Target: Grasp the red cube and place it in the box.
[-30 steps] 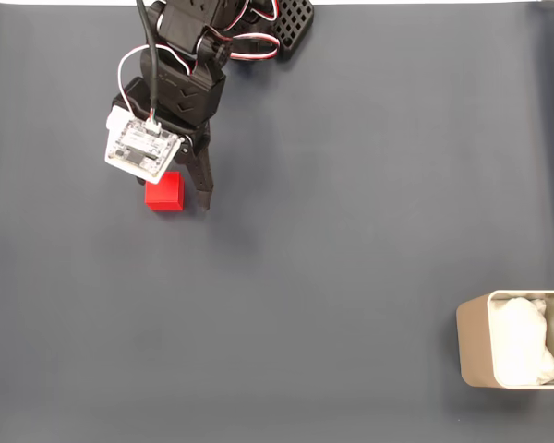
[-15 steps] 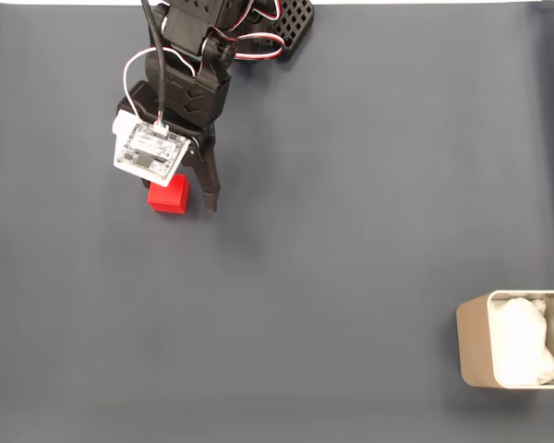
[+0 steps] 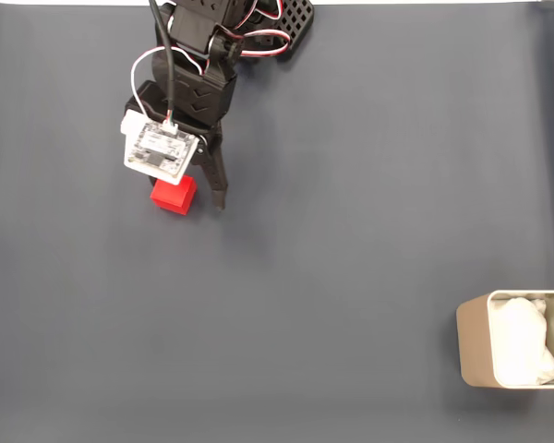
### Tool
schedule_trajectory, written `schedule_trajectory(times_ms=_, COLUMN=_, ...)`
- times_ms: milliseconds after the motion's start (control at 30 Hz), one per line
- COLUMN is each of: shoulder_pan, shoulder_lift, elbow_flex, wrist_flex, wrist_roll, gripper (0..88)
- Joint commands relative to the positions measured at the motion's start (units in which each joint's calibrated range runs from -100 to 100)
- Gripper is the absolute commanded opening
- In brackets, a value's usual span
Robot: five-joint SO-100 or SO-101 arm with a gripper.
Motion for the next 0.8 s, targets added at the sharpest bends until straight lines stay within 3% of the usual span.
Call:
schedule_trajectory(times_ms=0, shoulder_pan=-0.60, shoulder_lift=-2.13, elbow_flex=0.35, wrist_flex=-0.34, wrist_roll=0.20, gripper=31.8)
schedule_trajectory(times_ms=233, shoulder_pan=-1.24, shoulder_lift=-2.82, elbow_flex=0.90, wrist_flex=-0.34, wrist_roll=0.10, gripper=30.9)
schedule_trajectory(times_ms=767, shoulder_pan=-1.45, shoulder_lift=-3.08, elbow_flex=-0.10, wrist_flex=-0.92, wrist_roll=-0.63, gripper=14.9)
